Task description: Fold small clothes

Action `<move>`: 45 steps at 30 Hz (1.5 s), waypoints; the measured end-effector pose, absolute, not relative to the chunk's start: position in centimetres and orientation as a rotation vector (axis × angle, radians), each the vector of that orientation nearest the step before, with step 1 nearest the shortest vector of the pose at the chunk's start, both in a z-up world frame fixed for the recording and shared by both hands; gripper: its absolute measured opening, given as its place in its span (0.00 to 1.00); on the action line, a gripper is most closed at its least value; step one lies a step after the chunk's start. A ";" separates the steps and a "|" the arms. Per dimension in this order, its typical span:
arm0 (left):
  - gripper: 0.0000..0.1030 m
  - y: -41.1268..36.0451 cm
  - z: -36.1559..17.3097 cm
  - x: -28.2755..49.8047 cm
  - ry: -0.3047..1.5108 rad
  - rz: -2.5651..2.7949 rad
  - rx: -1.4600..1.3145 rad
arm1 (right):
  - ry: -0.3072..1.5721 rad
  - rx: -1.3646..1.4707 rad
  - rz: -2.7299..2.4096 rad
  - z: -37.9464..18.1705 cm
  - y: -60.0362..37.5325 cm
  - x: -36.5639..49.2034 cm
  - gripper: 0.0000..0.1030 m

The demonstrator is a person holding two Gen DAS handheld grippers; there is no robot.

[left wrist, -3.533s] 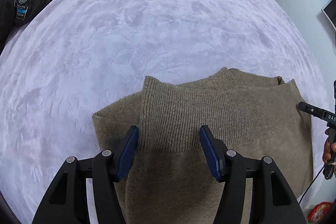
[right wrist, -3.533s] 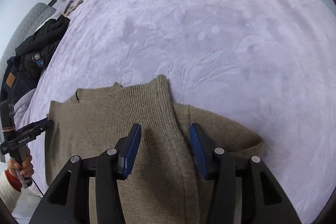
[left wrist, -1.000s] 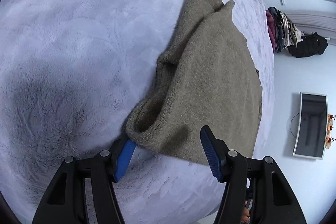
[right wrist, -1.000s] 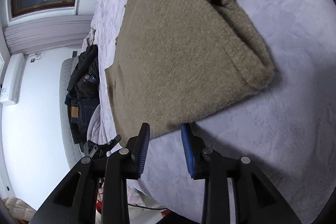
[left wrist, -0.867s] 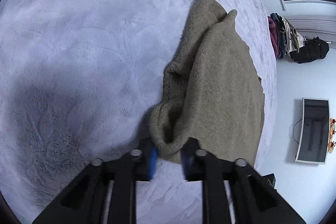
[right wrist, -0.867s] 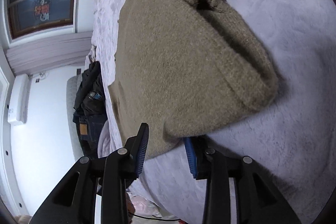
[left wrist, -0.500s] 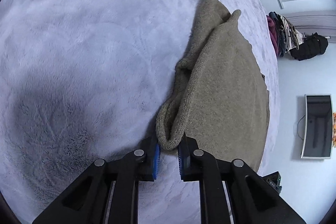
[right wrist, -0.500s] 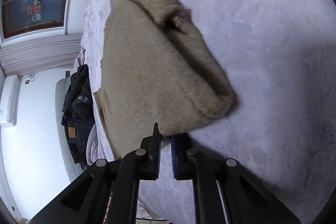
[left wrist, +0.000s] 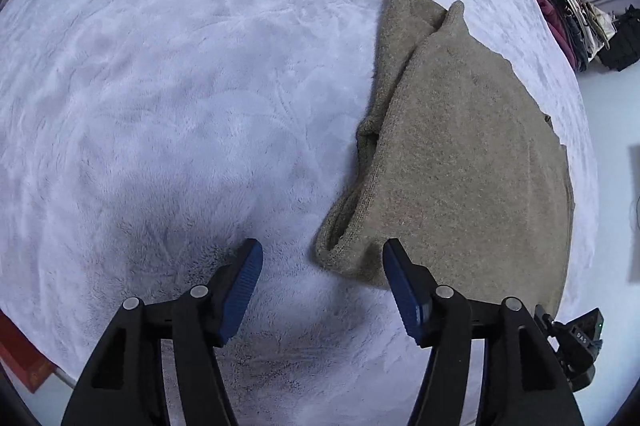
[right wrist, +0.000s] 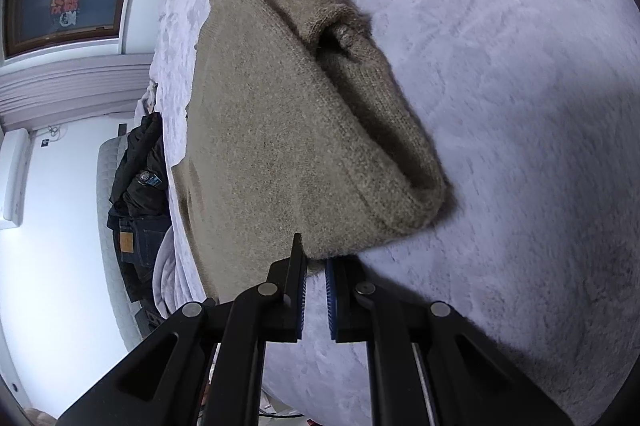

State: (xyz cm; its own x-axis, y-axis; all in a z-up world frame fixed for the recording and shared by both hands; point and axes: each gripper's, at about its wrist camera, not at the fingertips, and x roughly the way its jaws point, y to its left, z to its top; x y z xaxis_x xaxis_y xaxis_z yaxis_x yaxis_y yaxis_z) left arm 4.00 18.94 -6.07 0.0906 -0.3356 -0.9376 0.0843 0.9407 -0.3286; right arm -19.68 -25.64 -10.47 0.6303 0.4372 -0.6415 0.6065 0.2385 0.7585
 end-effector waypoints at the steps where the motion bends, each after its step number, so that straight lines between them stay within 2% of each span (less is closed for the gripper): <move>1: 0.62 18.7 -6.1 3.9 1.450 -0.307 -0.179 | 0.962 1.387 -0.145 -10.5 -25.6 -19.7 0.09; 10: 0.62 17.6 -4.9 3.8 1.410 -0.279 -0.009 | 1.038 1.291 -0.154 -9.0 -25.1 -19.2 0.12; 13: 0.63 17.1 -4.1 3.7 1.377 -0.281 0.037 | 1.087 1.226 -0.140 -7.9 -24.4 -19.1 0.17; 14: 0.68 16.9 -4.0 3.8 1.374 -0.282 0.043 | 1.105 1.194 -0.130 -7.4 -24.1 -18.9 0.20; 15: 0.85 16.7 -3.9 3.9 1.372 -0.276 0.045 | 1.125 1.151 -0.113 -6.8 -23.5 -18.5 0.25; 16: 0.88 16.6 -3.6 3.9 1.354 -0.270 0.042 | 1.137 1.118 -0.099 -6.2 -23.0 -18.2 0.27; 18: 0.88 16.3 -3.0 4.1 1.329 -0.270 0.057 | 1.153 1.044 -0.052 -4.8 -21.7 -17.2 0.35; 24: 0.88 14.4 -1.1 4.8 1.246 -0.305 0.088 | 1.150 0.900 0.018 -2.1 -20.0 -13.7 0.36; 31: 0.88 8.2 0.4 9.6 1.141 -0.414 0.167 | 1.113 0.788 -0.100 -1.3 -24.1 -8.6 0.36; 38: 0.88 2.6 -0.5 14.5 1.138 -0.498 0.193 | 1.096 0.759 -0.138 -1.7 -27.9 -3.1 0.36; 45: 0.88 1.9 -3.8 17.0 1.216 -0.510 0.151 | 1.099 0.758 -0.120 -3.9 -29.8 -0.7 0.36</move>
